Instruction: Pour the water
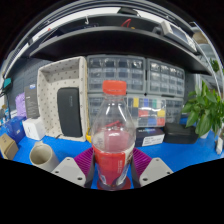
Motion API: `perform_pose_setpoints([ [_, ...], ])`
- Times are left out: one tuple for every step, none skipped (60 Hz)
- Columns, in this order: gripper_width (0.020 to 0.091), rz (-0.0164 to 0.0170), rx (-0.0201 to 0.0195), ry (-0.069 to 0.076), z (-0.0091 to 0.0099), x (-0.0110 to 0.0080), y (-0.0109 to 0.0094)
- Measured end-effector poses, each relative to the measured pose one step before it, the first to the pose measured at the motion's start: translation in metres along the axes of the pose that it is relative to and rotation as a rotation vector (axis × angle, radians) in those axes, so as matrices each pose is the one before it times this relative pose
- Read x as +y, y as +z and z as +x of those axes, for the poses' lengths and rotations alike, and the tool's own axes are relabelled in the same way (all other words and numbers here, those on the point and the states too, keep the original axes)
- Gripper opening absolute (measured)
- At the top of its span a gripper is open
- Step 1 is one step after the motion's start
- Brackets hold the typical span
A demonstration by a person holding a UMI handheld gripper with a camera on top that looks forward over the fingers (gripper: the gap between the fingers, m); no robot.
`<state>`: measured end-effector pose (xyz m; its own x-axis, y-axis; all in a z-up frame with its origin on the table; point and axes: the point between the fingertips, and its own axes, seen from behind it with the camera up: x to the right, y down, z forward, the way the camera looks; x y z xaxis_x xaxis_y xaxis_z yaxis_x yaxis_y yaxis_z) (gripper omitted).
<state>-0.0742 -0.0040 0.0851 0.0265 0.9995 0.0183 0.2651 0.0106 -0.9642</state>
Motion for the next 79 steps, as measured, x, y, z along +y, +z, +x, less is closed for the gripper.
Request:
perform_pose_setpoints([
  [0.0578,-0.01192,-0.00421,0.0087,-0.00139,0.00214,-0.00010],
  [0.0608,-0.01041,-0.00050,0.0088,-0.00030,0.00188,-0.00017],
  [0.0637,-0.00962,0.00070,0.0082,-0.00038,0.00221,-0.00008],
  [0.0678,-0.00924,0.00147,0.0056,-0.00008,0.00241,-0.00028],
  [0.0709,-0.00697,0.00127,0.0037,0.00024,0.00214,-0.00082],
  [0.0721,-0.01010,0.00233,0.0007,0.00041,0.00253,-0.00063],
  [0.0741,-0.01007,0.00406,-0.0012,0.00107,0.00292,0.00034],
  [0.0757,-0.00902,0.00541,-0.0023,0.00105,0.00250,-0.00116],
  [0.0760,-0.00673,0.00515,-0.0031,0.00106,0.00191,-0.00118],
  [0.0760,-0.00482,0.00650,-0.0025,0.00103,0.00171,-0.00124],
  [0.0758,-0.00388,0.00555,-0.0014,0.00077,0.00140,-0.00163],
  [0.0756,-0.00245,0.00366,-0.0004,0.00029,0.00134,-0.00167],
  [0.0754,-0.00292,0.00181,0.0008,-0.00019,0.00059,-0.00289],
  [0.0754,-0.00297,0.00285,0.0025,0.00031,0.00238,-0.00250],
  [0.0755,-0.00551,0.00218,0.0029,-0.00025,0.00187,-0.00297],
  [0.0754,-0.00496,0.00121,0.0021,-0.00042,0.00241,-0.00300],
  [0.0755,-0.00523,0.00027,0.0010,-0.00063,0.00268,-0.00341],
  [0.0755,-0.00549,0.00077,0.0007,-0.00087,0.00272,-0.00335],
  [0.0755,-0.00705,0.00095,0.0014,-0.00020,0.00312,-0.00363],
  [0.0755,-0.00674,0.00207,0.0023,-0.00024,0.00317,-0.00380],
  [0.0755,-0.00473,0.00184,0.0015,-0.00041,0.00280,-0.00393],
  [0.0754,-0.00349,0.00077,-0.0004,-0.00092,0.00254,-0.00380],
  [0.0755,-0.00389,0.00086,-0.0020,-0.00105,0.00273,-0.00383],
  [0.0755,-0.00578,0.00087,-0.0038,-0.00014,0.00330,-0.00367],
  [0.0754,-0.00702,0.00222,-0.0032,-0.00108,0.00285,-0.00413],
  [0.0754,-0.00817,0.00244,-0.0053,-0.00037,0.00333,-0.00471],
  [0.0754,-0.00752,0.00387,-0.0042,-0.00066,0.00273,-0.00418],
  [0.0755,-0.00656,0.00451,-0.0036,-0.00029,0.00235,-0.00421],
  [0.0755,-0.00550,0.00558,-0.0028,-0.00027,0.00185,-0.00433],
  [0.0754,-0.00353,0.00554,-0.0029,-0.00048,0.00081,-0.00448],
  [0.0753,-0.00193,0.00397,-0.0029,-0.00082,0.00041,-0.00434],
  [0.0753,-0.00193,0.00211,-0.0022,-0.00089,-0.00033,-0.00461],
  [0.0753,-0.00225,0.00077,0.0000,-0.00136,-0.00057,-0.00466],
  [0.0755,-0.00590,-0.00104,0.0000,-0.00169,-0.00253,-0.00476],
  [0.0755,0.00414,-0.00104,0.0012,-0.00210,-0.00166,-0.00461],
  [0.0755,0.00419,0.00171,-0.0009,-0.00173,-0.00290,-0.00485],
  [0.0756,0.00528,0.00220,0.0005,-0.00160,-0.00342,-0.00417],
  [0.0756,0.00497,0.00218,0.0009,-0.00208,-0.00344,-0.00429],
  [0.0755,0.00370,0.00013,0.0013,-0.00231,-0.00358,-0.00423],
  [0.0755,0.00284,-0.00241,0.0014,-0.00288,-0.00350,-0.00433],
  [0.0756,0.00426,-0.00342,0.0018,-0.00340,-0.00390,-0.00398],
  [0.0756,0.00554,-0.00287,0.0020,-0.00321,-0.00442,-0.00406],
  [0.0756,0.00672,-0.00223,0.0016,-0.00270,-0.00468,-0.00380],
  [0.0756,0.00716,-0.00106,0.0036,-0.00331,-0.00439,-0.00460],
  [0.0756,0.00657,-0.00163,0.0033,-0.00301,-0.00455,-0.00382],
  [0.0756,0.00522,-0.00248,0.0030,-0.00326,-0.00415,-0.00392],
  [0.0758,0.00441,-0.00307,0.0028,-0.00338,-0.00396,-0.00368],
  [0.0758,0.00520,-0.00330,0.0015,-0.00361,-0.00420,-0.00338],
  [0.0757,0.00578,-0.00271,0.0015,-0.00315,-0.00409,-0.00360],
  [0.0759,0.00628,-0.00290,0.0021,-0.00344,-0.00361,-0.00179],
  [0.0760,0.00580,-0.00264,0.0031,-0.00306,-0.00399,-0.00333],
  [0.0756,0.00619,-0.00281,0.0042,-0.00334,-0.00376,-0.00333],
  [0.0755,0.00491,-0.00415,0.0032,-0.00332,-0.00328,-0.00310],
  [0.0757,0.00435,-0.00455,0.0023,-0.00344,-0.00312,-0.00293],
  [0.0756,0.00359,-0.00417,0.0017,-0.00335,-0.00297,-0.00265],
  [0.0755,0.00264,-0.00287,0.0012,-0.00320,-0.00241,-0.00248],
  [0.0755,0.00203,-0.00229,-0.0002,-0.00279,-0.00219,-0.00205],
  [0.0757,0.00189,-0.00161,-0.0022,-0.00268,-0.00162,-0.00190],
  [0.0756,0.00109,-0.00072,-0.0028,-0.00275,-0.00190,-0.00097],
  [0.0755,0.00114,-0.00144,-0.0037,-0.00251,-0.00134,-0.00199],
  [0.0755,0.00224,-0.00261,-0.0018,-0.00221,-0.00112,-0.00180],
  [0.0754,0.00251,-0.00332,-0.0009,-0.00246,-0.00164,-0.00195],
  [0.0755,0.00322,-0.00261,-0.0003,-0.00232,-0.00138,-0.00149],
  [0.0756,0.00177,-0.00126,-0.0008,-0.00216,-0.00128,-0.00138],
  [0.0755,0.00018,-0.00058,-0.0013,-0.00164,-0.00091,-0.00139],
  [0.0757,0.00007,-0.00093,-0.0016,-0.00189,-0.00077,-0.00125],
  [0.0755,0.00065,-0.00084,-0.0015,-0.00168,-0.00057,-0.00130],
  [0.0756,-0.00089,-0.00040,-0.0004,-0.00181,-0.00107,-0.00160],
  [0.0756,0.00042,-0.00145,-0.0012,-0.00133,-0.00068,-0.00119],
  [0.0754,-0.00171,0.00035,-0.0015,-0.00166,-0.00090,-0.00112],
  [0.0755,-0.00041,-0.00152,-0.0007,-0.00132,0.00005,-0.00106],
  [0.0756,0.00073,-0.00127,0.0001,-0.00130,-0.00007,-0.00108],
  [0.0756,0.00129,-0.00061,-0.0004,-0.00095,-0.00016,-0.00090],
  [0.0754,0.00135,-0.00012,-0.0007,-0.00121,-0.00016,-0.00088],
  [0.0753,0.00129,0.00075,-0.0006,-0.00091,-0.00008,-0.00095],
  [0.0756,0.00140,0.00086,-0.0006,-0.00064,-0.00034,-0.00086],
  [0.0756,0.00058,0.00077,-0.0002,-0.00051,-0.00043,-0.00051],
  [0.0756,0.00019,0.00020,-0.0007,-0.00068,-0.00028,-0.00057],
  [0.0756,-0.00127,-0.00013,-0.0013,-0.00047,0.00003,-0.00029],
])
